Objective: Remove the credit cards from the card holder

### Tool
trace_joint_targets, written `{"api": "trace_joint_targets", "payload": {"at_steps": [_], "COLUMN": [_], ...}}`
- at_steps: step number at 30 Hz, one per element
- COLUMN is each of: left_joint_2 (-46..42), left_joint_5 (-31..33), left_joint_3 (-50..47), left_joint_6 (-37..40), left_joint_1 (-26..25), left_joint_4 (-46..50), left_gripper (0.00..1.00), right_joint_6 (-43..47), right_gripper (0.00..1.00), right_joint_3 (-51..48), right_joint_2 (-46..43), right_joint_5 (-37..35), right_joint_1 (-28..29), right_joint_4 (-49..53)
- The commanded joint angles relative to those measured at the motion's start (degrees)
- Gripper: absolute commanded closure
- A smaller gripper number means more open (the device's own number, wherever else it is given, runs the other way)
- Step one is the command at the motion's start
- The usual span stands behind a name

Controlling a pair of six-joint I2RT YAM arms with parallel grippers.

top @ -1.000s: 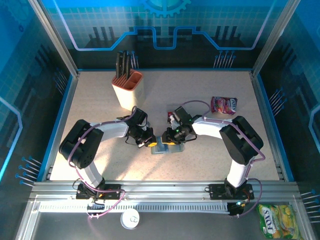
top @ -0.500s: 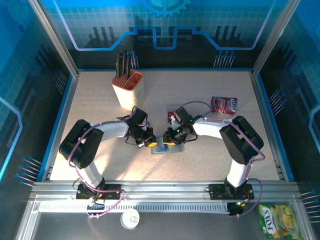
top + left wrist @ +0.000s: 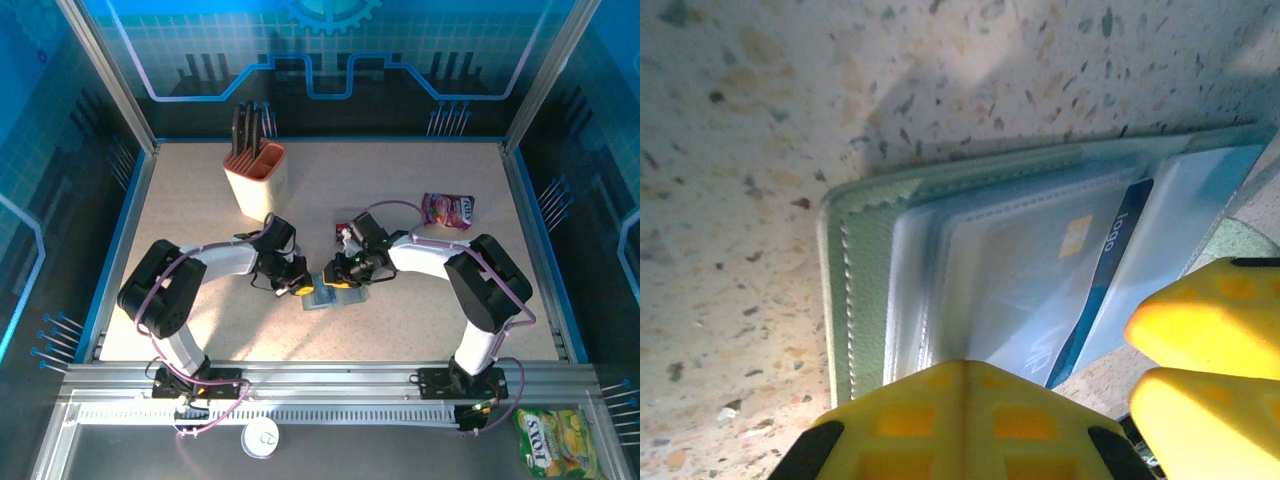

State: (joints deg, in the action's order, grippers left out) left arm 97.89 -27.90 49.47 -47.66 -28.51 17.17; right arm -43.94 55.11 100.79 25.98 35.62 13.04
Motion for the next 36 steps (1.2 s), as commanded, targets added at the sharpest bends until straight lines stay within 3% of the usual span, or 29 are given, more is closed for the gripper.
{"api": "trace_joint_targets", "payload": {"at_steps": [1,16,36], "left_joint_2": [-0.78,-3.83,-1.96], "left_joint_5": [-0.29,1.92,1.18], "left_joint_3": [0.92,0.83,0.11], "left_joint_6": [-0.37,-2.00,-2.36], "left_joint_1": [-1.18,-2.16,-2.71], "left_joint_4": [1.22,3.66,3.02], "left_gripper": [1.00,0.98,1.00], "right_joint_6": [0.54,0.85,-5.84], "right_gripper": [0.68,0.68,0.67], "right_joint_3": [-0.39,-1.70,-6.90], "right_joint_2": [-1.21,2.87,-0.85], "right_joint_5": [0.08,2.50,2.76], "right_joint_1": [-1.31,-1.91,0.94], "right_joint_4": [1.69,0.08,-3.72]}}
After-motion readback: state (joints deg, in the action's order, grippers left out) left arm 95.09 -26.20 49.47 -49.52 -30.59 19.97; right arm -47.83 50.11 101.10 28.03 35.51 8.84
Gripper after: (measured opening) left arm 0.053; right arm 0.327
